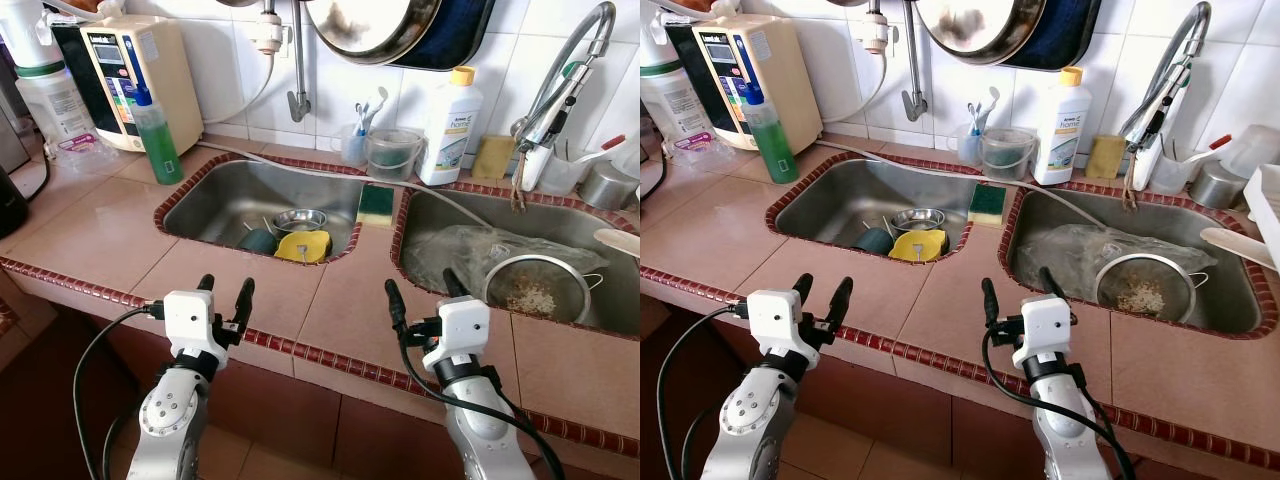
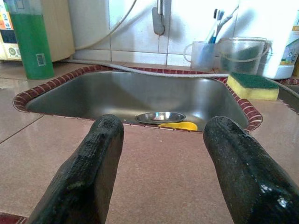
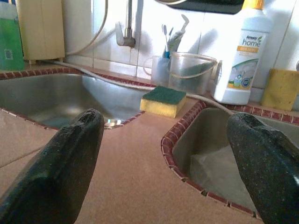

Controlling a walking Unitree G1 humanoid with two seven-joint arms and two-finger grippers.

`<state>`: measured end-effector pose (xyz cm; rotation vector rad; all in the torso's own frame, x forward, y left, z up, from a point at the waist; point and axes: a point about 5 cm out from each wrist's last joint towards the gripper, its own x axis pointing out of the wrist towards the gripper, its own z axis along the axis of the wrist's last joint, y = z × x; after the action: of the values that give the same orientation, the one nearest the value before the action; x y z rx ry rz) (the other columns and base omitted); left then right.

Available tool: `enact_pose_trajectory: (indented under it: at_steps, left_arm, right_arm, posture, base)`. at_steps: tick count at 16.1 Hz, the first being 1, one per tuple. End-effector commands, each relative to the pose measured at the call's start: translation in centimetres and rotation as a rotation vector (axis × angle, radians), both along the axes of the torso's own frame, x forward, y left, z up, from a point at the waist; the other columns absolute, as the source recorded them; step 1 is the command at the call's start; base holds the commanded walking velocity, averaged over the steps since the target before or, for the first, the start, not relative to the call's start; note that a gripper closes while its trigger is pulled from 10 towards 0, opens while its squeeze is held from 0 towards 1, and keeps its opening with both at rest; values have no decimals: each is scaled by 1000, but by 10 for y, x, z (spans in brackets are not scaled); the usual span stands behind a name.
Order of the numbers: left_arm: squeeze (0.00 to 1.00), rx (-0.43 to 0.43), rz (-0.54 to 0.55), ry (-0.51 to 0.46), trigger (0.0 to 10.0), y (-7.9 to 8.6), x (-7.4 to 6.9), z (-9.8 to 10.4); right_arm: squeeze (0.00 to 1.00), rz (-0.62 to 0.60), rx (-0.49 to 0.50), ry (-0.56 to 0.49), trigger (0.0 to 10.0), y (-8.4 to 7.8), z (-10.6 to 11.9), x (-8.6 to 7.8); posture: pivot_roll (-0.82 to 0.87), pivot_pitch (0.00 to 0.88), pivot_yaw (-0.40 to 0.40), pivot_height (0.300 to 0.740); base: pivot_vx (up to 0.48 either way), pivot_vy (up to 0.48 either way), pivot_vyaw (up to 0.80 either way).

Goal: Kitchen organization

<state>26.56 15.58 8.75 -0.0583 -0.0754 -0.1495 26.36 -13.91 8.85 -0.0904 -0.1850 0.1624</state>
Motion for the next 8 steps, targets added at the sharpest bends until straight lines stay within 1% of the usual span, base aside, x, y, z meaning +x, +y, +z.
enact_pose_trajectory:
  at_steps: [1,2,3,8]
  left_arm:
    - [0,4,2,-6,10000,2,4,4]
    - [0,0,4,-4,10000,3,5,4]
    - [0,-10,5,0,10000,3,6,5]
    - [0,-4,0,5,10000,3,8,6]
  right_arm:
    - [0,2,3,-11,10000,1,2,3]
    - [0,-1,7,-12,10000,2,2,3]
    - [0,-2,9,-12,10000,2,2,3]
    - [0,-9,11,-6,10000,2,-2,3]
  posture:
    - [-161,0,54,740]
    - [-161,0,55,740]
    - [-161,0,56,740]
    - [-161,0,65,740]
  base:
    - [0,0,0]
    - [0,0,0]
    - [-251,0,0]
    - [-262,0,0]
